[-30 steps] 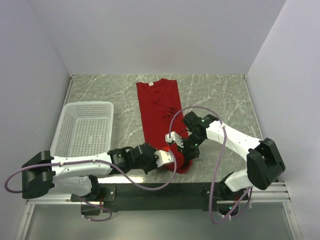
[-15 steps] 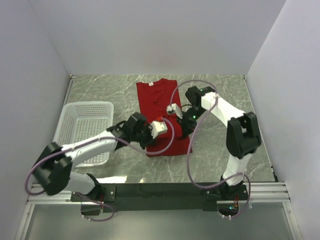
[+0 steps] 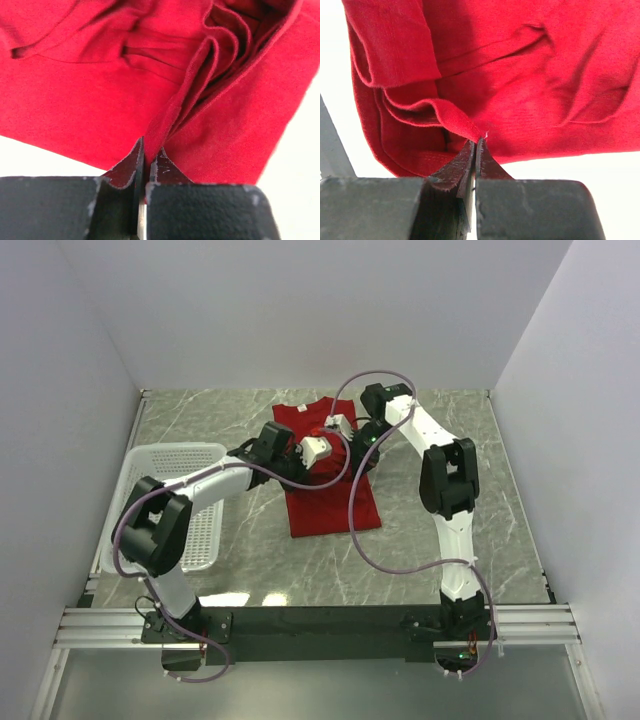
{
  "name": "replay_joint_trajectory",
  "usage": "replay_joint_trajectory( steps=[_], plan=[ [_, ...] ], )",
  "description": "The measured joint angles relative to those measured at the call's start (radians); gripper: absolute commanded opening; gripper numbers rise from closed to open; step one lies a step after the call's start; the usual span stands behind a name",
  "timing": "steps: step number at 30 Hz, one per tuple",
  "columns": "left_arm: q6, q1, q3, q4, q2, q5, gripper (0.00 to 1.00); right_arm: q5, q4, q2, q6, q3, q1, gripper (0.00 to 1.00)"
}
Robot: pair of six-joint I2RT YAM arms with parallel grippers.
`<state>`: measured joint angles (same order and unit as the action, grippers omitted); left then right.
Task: Fold and stack the t-shirts
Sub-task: Fold the tshirt
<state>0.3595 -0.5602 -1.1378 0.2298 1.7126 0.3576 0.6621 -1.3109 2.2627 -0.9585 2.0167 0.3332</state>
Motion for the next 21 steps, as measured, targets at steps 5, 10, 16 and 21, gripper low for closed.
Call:
replay_joint_trajectory(
  steps=[5, 10, 16, 21],
  plan=[
    [0.005, 0.026, -0.047, 0.014, 0.058, -0.013, 0.01, -0.027, 0.010, 0.029, 0.055, 0.015, -0.013, 0.00],
    [0.005, 0.034, -0.069, 0.026, 0.106, -0.023, 0.01, -0.040, 0.046, 0.031, 0.117, 0.015, -0.036, 0.00],
    [0.004, 0.042, -0.098, 0.031, 0.137, -0.039, 0.01, -0.042, 0.099, 0.032, 0.190, 0.025, -0.048, 0.00],
    [-0.005, 0.047, -0.123, 0.030, 0.155, -0.064, 0.01, -0.040, 0.148, 0.039, 0.251, 0.048, -0.048, 0.00]
  ],
)
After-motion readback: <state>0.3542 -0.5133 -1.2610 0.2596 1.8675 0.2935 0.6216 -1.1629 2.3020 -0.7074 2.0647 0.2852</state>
